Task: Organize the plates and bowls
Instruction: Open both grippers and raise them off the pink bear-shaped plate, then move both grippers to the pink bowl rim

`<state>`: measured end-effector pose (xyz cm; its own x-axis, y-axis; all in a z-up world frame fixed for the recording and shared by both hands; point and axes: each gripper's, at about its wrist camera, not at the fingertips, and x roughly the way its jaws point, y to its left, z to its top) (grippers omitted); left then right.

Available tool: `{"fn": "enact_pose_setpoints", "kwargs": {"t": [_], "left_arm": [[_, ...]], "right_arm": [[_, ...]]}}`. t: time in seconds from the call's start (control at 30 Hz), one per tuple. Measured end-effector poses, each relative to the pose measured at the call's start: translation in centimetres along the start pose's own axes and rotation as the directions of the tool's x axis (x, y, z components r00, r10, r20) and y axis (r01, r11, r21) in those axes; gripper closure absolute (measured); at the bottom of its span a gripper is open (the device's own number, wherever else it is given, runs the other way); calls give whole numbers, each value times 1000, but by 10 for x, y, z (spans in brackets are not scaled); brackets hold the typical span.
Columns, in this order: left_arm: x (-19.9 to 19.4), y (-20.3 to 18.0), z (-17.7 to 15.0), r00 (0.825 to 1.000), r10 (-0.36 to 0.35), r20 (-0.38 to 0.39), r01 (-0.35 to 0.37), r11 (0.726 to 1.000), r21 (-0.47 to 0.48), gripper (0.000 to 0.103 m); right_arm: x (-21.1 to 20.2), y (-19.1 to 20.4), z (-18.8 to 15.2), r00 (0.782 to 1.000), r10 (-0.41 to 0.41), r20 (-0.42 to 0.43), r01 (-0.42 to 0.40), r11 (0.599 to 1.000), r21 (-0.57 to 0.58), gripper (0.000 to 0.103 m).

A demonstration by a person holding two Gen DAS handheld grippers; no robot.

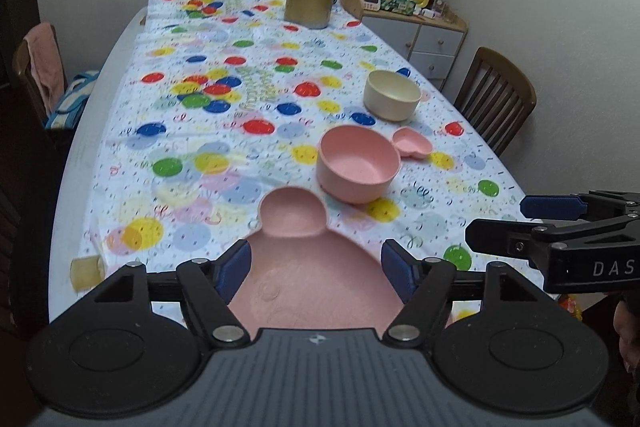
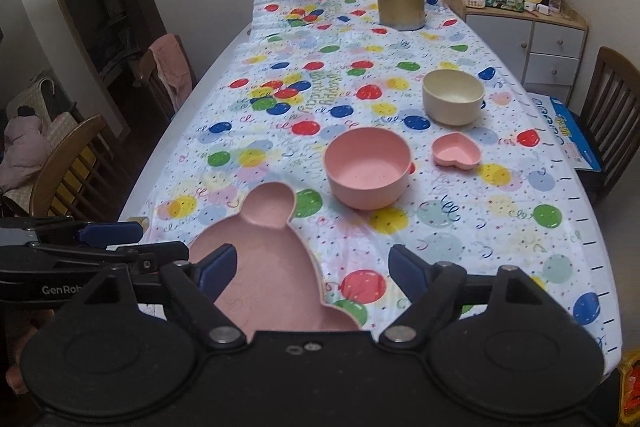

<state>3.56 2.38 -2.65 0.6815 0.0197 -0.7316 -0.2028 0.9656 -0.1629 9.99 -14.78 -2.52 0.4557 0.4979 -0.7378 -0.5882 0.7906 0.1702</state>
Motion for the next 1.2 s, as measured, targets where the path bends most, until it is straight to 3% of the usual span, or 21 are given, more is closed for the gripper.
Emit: {"fn": "enact_pose_setpoints", "kwargs": {"t": [0.13,0.23,0.57,0.93,1.2], "left_arm": [[12,-16,14,1000,7,19,-8,1000,10,24],[24,-27,25,999,27,19,-27,1000,11,24],[88,-46,66,995,95,-12,-95,994,-56,24],[175,-36,95,978,136,-161,-158,978,-139,24],[220,-24,99,957,196,-213,-225,967,-119,24]], "right_arm": [[-3,-14,9,1000,-8,29,8,1000,4,5],[-1,-27,16,999,-12,45,12,1000,-1,2],[34,-79,48,999,14,29,-14,1000,0,1],[106,-123,76,998,4,-57,-2,1000,27,9],[156,-137,83,988,28,-153,-13,995,95,22]]}}
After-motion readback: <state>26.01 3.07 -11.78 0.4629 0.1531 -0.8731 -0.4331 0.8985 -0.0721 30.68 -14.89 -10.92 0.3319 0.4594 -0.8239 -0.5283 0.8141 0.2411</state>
